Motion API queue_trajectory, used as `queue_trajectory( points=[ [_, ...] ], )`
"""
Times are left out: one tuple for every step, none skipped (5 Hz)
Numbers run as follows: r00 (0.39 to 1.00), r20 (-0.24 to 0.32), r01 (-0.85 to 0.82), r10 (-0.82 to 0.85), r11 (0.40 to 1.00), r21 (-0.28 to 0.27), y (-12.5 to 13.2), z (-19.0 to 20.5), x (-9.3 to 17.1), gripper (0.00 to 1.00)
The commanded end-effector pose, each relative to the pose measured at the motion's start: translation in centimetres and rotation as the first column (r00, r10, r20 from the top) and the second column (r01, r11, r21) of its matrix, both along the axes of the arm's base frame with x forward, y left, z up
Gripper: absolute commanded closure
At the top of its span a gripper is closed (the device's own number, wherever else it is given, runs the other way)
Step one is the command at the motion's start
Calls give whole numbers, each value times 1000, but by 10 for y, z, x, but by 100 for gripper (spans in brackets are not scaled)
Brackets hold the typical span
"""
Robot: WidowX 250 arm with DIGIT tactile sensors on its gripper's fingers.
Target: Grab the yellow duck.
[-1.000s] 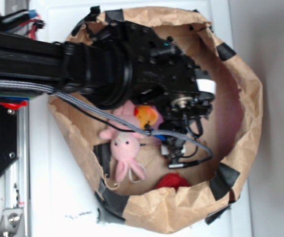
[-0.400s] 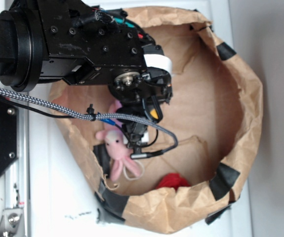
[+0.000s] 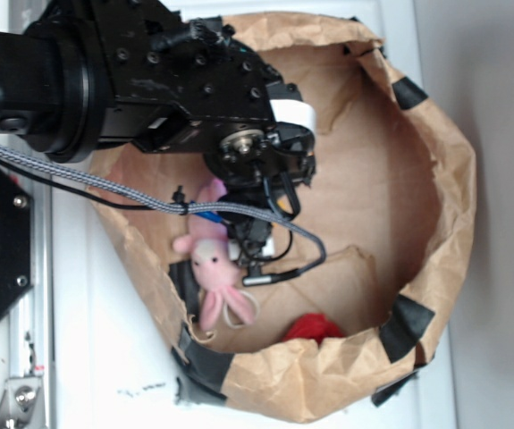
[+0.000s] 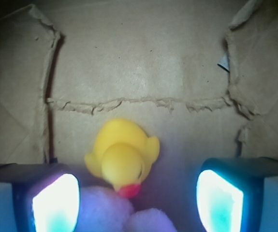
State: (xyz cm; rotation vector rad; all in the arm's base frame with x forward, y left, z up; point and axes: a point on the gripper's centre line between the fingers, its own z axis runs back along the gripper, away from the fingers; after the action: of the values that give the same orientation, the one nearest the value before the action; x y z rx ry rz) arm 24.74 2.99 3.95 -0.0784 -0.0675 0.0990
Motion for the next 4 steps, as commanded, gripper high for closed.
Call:
queue_trajectory(
  points=[
    [1000,16,-16,16,1000,-5,-3,-1,19,0],
    [1000,23,-18,18,1000,-11,-5,0,20,0],
    [1000,10,-8,8,1000,-1,-6,-5,20,0],
    [1000,-5,4,-4,1000,9,-6,-5,20,0]
  ],
)
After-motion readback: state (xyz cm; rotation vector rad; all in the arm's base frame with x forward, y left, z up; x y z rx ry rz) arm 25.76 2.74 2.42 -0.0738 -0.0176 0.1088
